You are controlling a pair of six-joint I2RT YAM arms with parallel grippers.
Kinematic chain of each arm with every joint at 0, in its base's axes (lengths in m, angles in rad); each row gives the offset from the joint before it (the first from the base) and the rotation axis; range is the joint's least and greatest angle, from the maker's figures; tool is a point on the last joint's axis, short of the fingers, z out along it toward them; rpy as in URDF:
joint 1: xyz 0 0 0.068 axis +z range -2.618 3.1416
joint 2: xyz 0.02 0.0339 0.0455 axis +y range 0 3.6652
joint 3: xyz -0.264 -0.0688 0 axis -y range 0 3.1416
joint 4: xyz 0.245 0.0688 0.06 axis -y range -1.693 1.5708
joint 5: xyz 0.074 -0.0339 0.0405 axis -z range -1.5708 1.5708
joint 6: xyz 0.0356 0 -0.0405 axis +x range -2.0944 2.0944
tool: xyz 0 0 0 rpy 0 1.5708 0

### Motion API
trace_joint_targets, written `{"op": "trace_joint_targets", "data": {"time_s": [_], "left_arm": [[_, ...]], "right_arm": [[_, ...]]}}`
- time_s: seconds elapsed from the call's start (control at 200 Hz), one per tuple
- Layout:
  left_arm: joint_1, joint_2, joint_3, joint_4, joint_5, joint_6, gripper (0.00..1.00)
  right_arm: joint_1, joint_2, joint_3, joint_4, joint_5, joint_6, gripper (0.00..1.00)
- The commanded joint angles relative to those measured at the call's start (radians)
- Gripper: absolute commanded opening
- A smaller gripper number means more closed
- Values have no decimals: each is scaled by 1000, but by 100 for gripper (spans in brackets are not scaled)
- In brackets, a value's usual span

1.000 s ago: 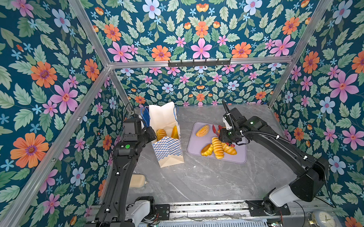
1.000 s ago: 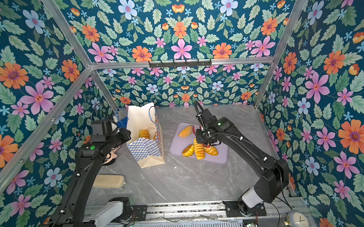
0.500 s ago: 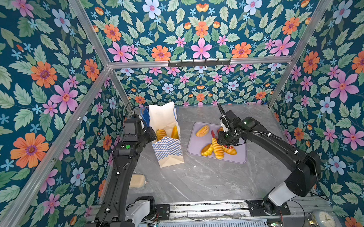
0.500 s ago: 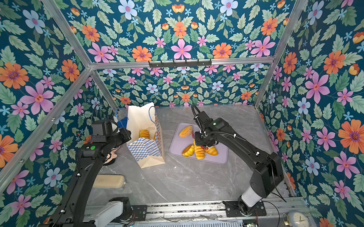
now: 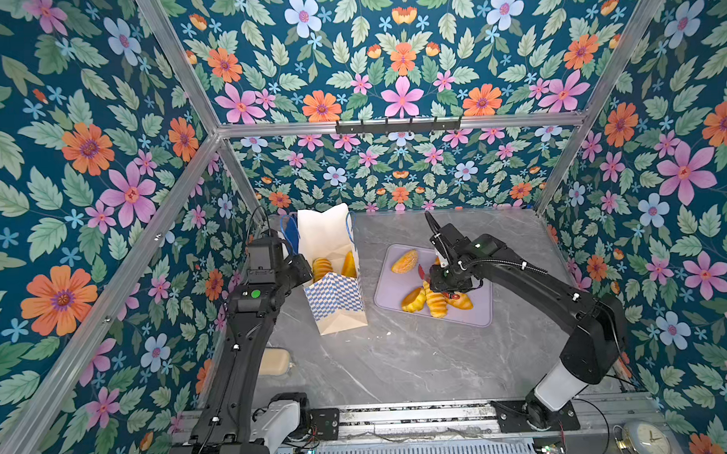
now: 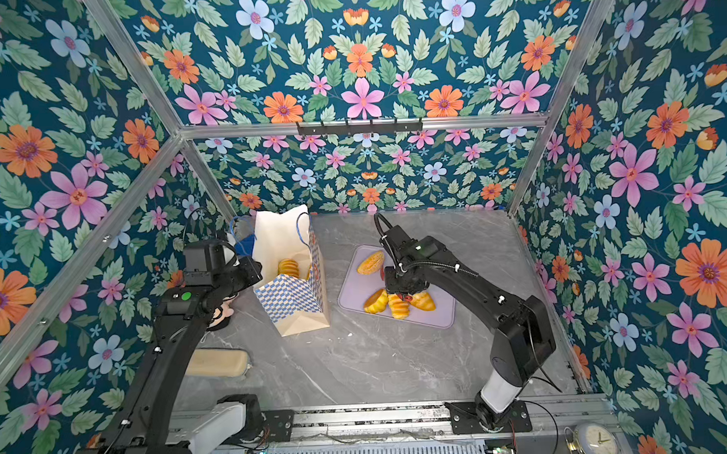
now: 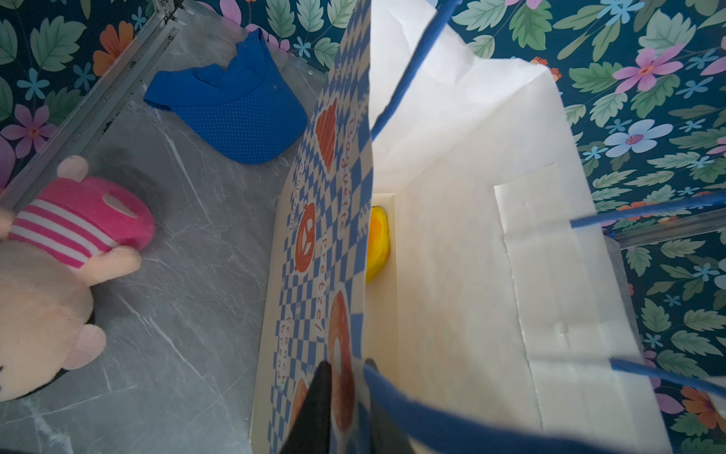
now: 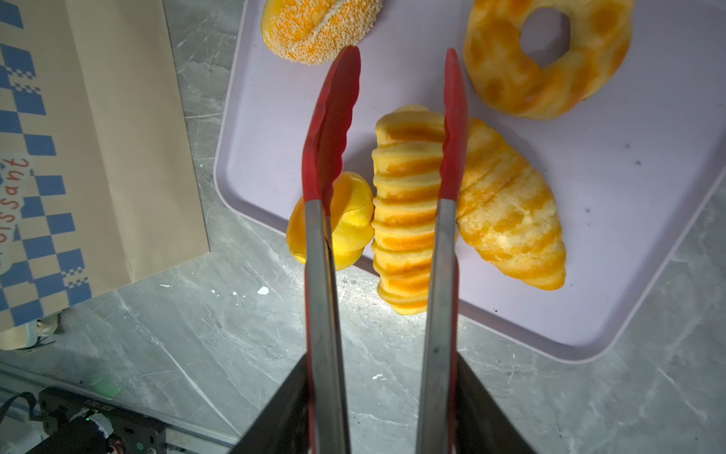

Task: Place the fake bread into the paper bag
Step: 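Lower the open tongs around the ridged yellow bread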

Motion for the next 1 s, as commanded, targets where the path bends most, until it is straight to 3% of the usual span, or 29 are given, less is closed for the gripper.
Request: {"op": "trace_joint_targets", "data": {"time_s": [0.0, 0.68, 0.995], "left_arm": [[-1, -6, -5, 15, 6, 9, 17], [-1, -5, -3, 15, 6, 11, 18], [-1, -2, 4, 13, 4, 11, 17]], "right_arm": [[8, 32, 14, -18, 49, -9, 52], [16, 96, 20, -28, 100, -12, 53], [16, 92, 12, -21, 112, -15, 47]]}}
